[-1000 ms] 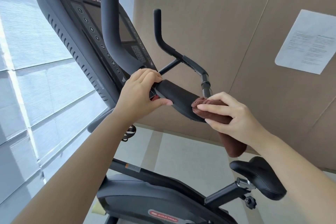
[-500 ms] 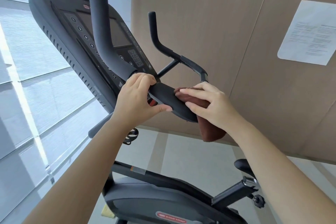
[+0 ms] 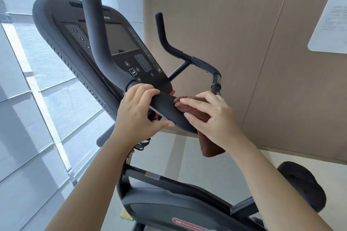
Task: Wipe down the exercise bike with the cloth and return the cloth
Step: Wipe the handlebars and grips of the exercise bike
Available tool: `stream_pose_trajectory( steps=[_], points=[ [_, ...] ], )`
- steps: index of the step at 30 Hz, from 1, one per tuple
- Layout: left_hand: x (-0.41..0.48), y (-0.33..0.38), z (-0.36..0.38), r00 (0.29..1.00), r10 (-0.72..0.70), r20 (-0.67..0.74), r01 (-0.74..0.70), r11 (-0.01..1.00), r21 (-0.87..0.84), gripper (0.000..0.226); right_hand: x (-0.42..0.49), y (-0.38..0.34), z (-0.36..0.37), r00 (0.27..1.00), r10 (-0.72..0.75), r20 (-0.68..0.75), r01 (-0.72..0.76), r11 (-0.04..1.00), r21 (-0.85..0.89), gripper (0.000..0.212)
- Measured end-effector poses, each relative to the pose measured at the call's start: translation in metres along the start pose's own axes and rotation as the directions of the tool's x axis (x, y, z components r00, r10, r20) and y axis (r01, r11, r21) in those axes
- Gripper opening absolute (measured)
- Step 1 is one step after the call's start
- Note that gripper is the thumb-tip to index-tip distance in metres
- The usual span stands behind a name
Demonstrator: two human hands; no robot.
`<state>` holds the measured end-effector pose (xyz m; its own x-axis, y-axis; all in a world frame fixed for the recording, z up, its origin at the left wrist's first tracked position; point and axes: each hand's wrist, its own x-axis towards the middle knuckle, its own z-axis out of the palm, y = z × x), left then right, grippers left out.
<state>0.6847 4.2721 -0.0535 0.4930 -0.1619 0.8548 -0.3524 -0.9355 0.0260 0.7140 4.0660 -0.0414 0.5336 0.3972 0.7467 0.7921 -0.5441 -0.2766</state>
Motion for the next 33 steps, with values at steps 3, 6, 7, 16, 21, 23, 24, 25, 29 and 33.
stream_pose_trajectory(
  steps=[3,6,7,16,21,23,24,25,29,33],
  points=[
    [-0.001,0.001,0.0,1.0,-0.004,-0.01,0.004,1.0,-0.009,0.08,-0.004,-0.002,0.001,0.999,0.007,-0.047,-0.007,1.0,-0.009,0.03],
    [-0.001,0.0,0.001,1.0,0.002,-0.031,-0.002,1.0,-0.011,0.081,-0.014,-0.007,0.002,0.992,0.032,-0.122,-0.036,0.999,-0.03,0.03],
    [-0.001,0.0,0.001,0.999,0.006,-0.038,-0.006,1.0,-0.008,0.081,-0.017,-0.009,0.002,0.988,0.042,-0.146,-0.05,0.998,-0.046,0.029],
    [-0.002,-0.016,-0.003,0.994,0.113,-0.004,-0.113,0.988,-0.108,0.07,-0.055,-0.051,0.009,0.875,0.316,-0.366,-0.328,0.944,0.033,0.032],
    [-0.005,-0.027,0.002,0.982,0.191,-0.018,-0.19,0.964,-0.184,0.069,-0.09,-0.082,0.029,0.782,0.511,-0.358,-0.494,0.857,0.144,0.036],
    [-0.006,-0.028,0.005,0.981,0.191,-0.04,-0.195,0.959,-0.207,0.068,-0.099,-0.087,0.042,0.73,0.591,-0.344,-0.554,0.806,0.209,0.036],
    [-0.007,-0.028,0.007,0.98,0.19,-0.05,-0.197,0.957,-0.214,0.067,-0.1,-0.088,0.048,0.705,0.621,-0.343,-0.577,0.783,0.231,0.035],
    [-0.007,-0.03,0.008,0.979,0.193,-0.06,-0.201,0.955,-0.217,0.066,-0.1,-0.089,0.054,0.683,0.644,-0.344,-0.595,0.764,0.25,0.033],
    [-0.006,-0.036,0.014,0.967,0.217,-0.134,-0.242,0.946,-0.215,0.059,-0.091,-0.087,0.072,0.587,0.702,-0.404,-0.639,0.708,0.302,0.028],
    [-0.005,-0.037,0.019,0.958,0.216,-0.19,-0.259,0.936,-0.239,0.052,-0.079,-0.081,0.08,0.556,0.691,-0.462,-0.653,0.707,0.272,0.025]
  ],
)
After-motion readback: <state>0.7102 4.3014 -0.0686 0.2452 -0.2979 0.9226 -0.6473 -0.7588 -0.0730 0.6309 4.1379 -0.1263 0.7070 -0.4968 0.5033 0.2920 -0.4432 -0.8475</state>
